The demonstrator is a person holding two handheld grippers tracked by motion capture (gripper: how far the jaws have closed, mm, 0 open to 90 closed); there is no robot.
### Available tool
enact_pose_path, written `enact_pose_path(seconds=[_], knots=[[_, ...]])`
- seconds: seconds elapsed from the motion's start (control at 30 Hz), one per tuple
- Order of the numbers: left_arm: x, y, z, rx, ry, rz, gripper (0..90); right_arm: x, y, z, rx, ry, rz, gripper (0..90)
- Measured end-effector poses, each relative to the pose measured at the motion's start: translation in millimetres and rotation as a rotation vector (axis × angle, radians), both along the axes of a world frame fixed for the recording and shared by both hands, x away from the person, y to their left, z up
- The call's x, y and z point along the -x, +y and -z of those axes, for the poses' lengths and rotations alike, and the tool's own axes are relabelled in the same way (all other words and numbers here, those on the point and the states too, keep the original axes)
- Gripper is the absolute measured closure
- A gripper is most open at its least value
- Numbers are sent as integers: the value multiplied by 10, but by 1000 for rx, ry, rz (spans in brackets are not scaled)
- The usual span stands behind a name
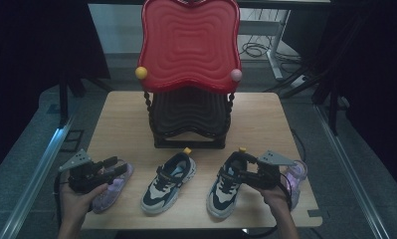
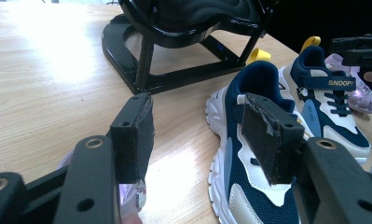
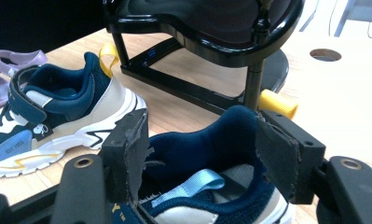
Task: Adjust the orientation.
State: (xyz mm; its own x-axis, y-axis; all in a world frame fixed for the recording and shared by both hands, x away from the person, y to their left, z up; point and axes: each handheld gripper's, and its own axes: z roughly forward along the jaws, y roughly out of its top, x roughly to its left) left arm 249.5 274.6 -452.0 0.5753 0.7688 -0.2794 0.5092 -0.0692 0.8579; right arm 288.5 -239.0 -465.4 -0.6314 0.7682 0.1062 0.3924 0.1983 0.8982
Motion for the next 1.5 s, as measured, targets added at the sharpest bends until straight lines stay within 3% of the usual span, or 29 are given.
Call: enact_pose_path(seconds=[0.23, 0.4, 0.67, 0.73, 0.8, 0.87, 1.0, 1.27, 1.5], knots=[[25, -36, -7, -13, -3, 14, 443, 66, -51, -21, 10, 5, -20, 383], [17, -88, 9, -25, 8, 30, 446, 111, -120, -49, -44, 5, 0, 368], [55, -77, -23, -11, -5, 24, 473, 117, -144, -15, -53, 9, -1, 374], [62, -71, -23, -10, -7, 22, 482, 113, -143, -10, -64, 11, 3, 384], [73, -34, -34, -3, -13, 17, 487, 101, -147, -26, -122, 10, -4, 430], [82, -15, -40, -3, -15, 12, 494, 93, -149, -36, -137, 9, 4, 435], [125, 52, -61, 2, -2, 10, 581, 66, -164, -34, -170, 11, 21, 445], [195, 75, -134, -55, 8, -5, 825, 62, -195, -14, -196, -16, 79, 449], [191, 45, -98, -80, 34, 18, 871, 60, -199, 3, -201, -14, 85, 450]])
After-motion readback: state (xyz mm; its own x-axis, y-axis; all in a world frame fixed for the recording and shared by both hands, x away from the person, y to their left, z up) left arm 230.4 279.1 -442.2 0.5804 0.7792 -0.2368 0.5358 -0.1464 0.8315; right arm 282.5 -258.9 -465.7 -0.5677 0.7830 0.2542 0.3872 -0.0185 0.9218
